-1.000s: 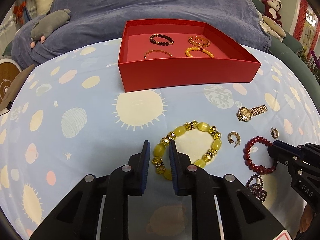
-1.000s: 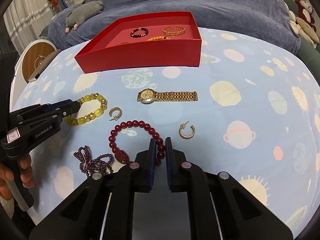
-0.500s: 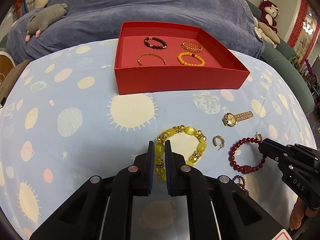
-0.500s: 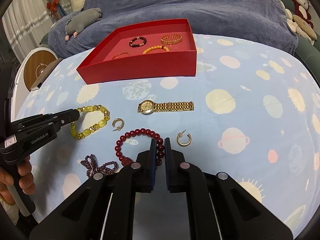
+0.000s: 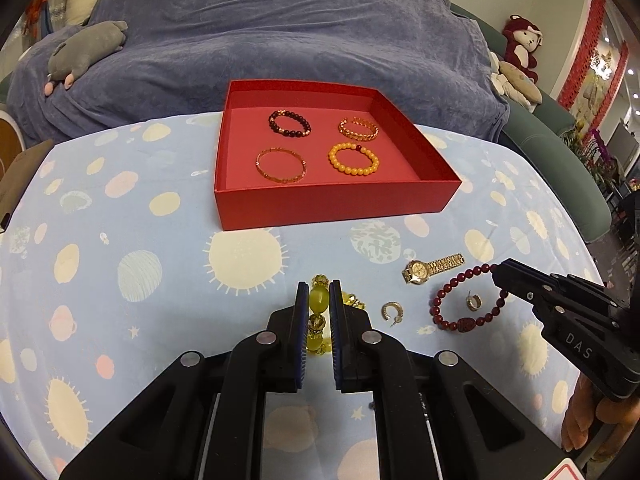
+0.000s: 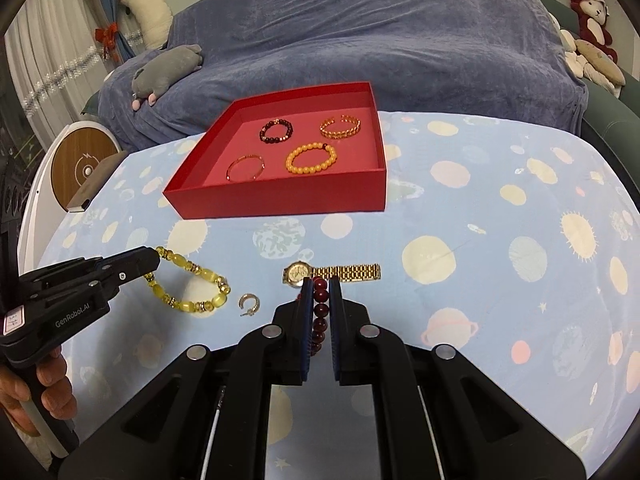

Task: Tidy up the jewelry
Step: 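Carry both bracelets into the red box and open both tools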

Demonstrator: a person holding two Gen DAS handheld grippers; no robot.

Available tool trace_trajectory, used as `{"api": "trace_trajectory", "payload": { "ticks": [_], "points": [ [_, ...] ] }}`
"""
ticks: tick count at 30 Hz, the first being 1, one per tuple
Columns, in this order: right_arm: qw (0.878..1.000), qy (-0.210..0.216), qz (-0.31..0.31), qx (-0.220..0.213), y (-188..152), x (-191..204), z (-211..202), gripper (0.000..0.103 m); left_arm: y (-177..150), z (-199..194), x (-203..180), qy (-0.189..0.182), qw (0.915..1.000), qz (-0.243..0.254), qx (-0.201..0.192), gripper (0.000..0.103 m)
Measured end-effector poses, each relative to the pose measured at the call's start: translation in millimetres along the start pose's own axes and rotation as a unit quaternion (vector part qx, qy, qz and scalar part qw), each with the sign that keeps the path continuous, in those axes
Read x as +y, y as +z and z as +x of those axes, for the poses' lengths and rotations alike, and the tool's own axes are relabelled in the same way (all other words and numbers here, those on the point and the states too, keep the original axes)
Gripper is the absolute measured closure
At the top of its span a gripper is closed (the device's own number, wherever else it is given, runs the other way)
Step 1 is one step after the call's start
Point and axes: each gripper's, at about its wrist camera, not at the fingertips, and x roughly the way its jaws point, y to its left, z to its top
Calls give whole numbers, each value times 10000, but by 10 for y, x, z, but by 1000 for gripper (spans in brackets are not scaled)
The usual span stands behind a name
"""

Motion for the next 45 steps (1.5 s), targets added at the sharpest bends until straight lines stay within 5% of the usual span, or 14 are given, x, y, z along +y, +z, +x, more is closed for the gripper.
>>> {"api": "trace_trajectory", "payload": {
  "ticks": [11, 20, 27, 34, 37, 39, 45],
  "points": [
    [9983, 60, 139, -562, 660, -3, -208, 96, 454, -285, -8, -64, 9991, -56, -422, 95],
    [9976, 182, 31, -660, 1236, 130, 52, 96, 1114, -177, 26, -270, 9974, -203, -634, 95],
    [9990, 343, 159, -241, 1272, 130, 609, 96, 1225, 381, 127, -201, 9977, -541, -367, 95],
    [9996, -208, 16, 185, 1071, -32, 987, 94, 993, 836, 341, 117, 9981, -575, 195, 95],
    [9992, -363, 108, 119, 1043, -140, 932, 86, 900, 834, 442, 262, 9971, -692, 162, 89],
    [9991, -377, 201, -10, 1047, -201, 839, 77, 880, 778, 491, 355, 9966, -745, 81, 68],
    [9981, -265, 361, -435, 1044, -223, 384, 69, 864, 432, 531, 608, 9952, -721, -278, 59]
  ]
}}
